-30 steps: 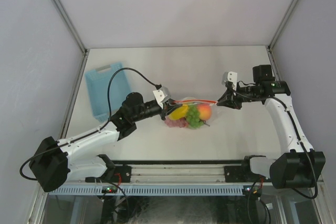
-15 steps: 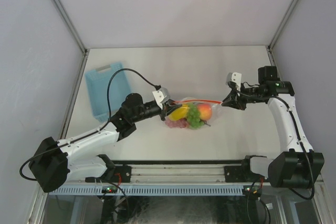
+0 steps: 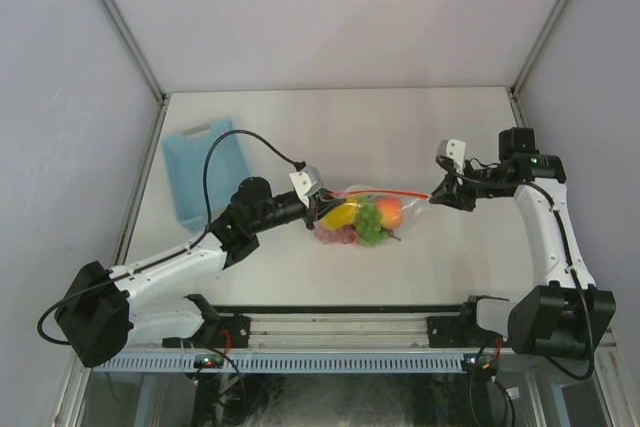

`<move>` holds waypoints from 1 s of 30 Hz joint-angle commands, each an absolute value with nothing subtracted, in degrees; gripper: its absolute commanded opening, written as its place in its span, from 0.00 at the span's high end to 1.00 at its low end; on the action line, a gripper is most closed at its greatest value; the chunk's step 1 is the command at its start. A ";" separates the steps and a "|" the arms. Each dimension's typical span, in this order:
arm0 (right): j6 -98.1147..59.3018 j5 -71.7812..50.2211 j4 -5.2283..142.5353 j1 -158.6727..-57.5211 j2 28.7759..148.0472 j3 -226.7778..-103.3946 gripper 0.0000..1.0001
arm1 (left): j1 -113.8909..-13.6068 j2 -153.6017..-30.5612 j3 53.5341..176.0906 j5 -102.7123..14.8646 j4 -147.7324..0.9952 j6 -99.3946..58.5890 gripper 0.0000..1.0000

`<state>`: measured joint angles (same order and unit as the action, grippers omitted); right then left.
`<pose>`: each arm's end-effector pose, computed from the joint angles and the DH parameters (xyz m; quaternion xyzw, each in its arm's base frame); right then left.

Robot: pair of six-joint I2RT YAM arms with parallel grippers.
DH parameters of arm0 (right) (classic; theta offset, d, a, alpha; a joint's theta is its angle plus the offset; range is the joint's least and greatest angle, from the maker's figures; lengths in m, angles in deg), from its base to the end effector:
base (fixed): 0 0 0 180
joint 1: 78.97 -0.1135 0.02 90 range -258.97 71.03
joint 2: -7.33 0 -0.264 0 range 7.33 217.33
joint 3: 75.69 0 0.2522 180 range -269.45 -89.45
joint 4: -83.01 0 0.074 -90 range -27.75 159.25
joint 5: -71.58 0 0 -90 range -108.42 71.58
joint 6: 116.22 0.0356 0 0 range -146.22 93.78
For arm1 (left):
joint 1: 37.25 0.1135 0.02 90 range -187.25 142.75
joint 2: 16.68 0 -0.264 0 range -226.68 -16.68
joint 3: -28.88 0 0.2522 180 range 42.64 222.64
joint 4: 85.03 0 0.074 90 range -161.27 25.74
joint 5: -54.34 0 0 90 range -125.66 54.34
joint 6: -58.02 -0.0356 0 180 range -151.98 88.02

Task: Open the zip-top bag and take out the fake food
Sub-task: Unzip the zipper food storage bag at the center of the board.

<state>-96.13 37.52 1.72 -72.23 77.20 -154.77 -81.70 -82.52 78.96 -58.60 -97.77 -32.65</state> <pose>0.2090 0.0050 0.3124 -0.5192 0.7049 0.2782 0.3952 0.1768 -0.1929 0.2802 0.3992 0.6041 -0.3853 0.5721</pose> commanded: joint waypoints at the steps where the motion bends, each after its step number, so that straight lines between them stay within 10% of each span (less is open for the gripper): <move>1: -98.48 36.39 1.50 -70.90 77.12 -156.80 1.00 | -80.78 -80.03 77.80 -58.78 -103.39 -32.51 1.00; 25: -102.36 34.88 0.17 -67.96 77.41 -156.84 0.99 | -80.23 -80.59 78.13 -59.72 -103.70 -32.33 1.00; 30: -104.28 44.69 -4.75 -68.15 77.36 -160.55 0.45 | -80.23 -81.22 78.95 -60.54 -103.44 -32.78 1.00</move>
